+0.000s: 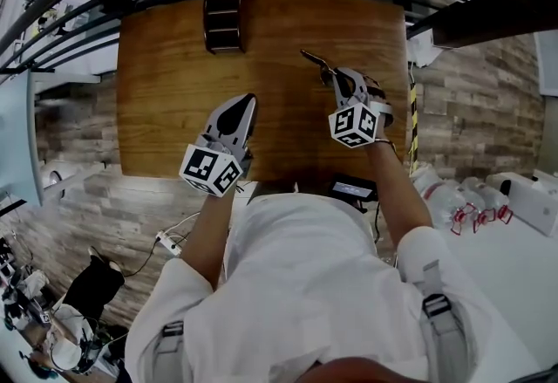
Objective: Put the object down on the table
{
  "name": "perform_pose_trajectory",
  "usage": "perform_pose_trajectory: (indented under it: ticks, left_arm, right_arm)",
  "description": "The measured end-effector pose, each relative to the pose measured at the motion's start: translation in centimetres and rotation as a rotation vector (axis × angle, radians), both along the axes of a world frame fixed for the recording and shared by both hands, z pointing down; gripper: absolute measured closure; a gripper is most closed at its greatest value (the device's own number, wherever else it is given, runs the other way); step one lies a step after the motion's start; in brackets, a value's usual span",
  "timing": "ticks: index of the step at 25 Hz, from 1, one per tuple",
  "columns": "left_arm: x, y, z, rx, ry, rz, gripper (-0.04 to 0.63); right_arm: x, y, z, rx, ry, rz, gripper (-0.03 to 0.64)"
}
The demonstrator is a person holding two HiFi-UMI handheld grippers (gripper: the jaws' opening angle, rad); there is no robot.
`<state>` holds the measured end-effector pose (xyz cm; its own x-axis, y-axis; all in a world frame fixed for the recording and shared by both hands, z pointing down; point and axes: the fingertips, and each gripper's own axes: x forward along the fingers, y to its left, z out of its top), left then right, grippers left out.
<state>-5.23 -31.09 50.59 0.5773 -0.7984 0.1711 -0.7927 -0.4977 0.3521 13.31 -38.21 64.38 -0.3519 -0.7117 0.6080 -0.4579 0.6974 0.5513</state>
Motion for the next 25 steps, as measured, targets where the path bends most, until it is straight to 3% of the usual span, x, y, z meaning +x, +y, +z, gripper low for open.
perform_pose_trajectory:
  ticks: [9, 25]
  left_arm:
    - [1.2, 0.2, 0.3, -0.008, 0.004, 0.020, 0.580]
    - [0.6, 0.0, 1.9, -0.045, 0.005, 0.014, 0.580]
  right_arm:
    - [0.7, -1.7, 2.5, 0.016, 0.130, -0.042, 0.591]
    - [0.9, -3.5, 4.4, 0.005, 0.140, -0.059, 0.591]
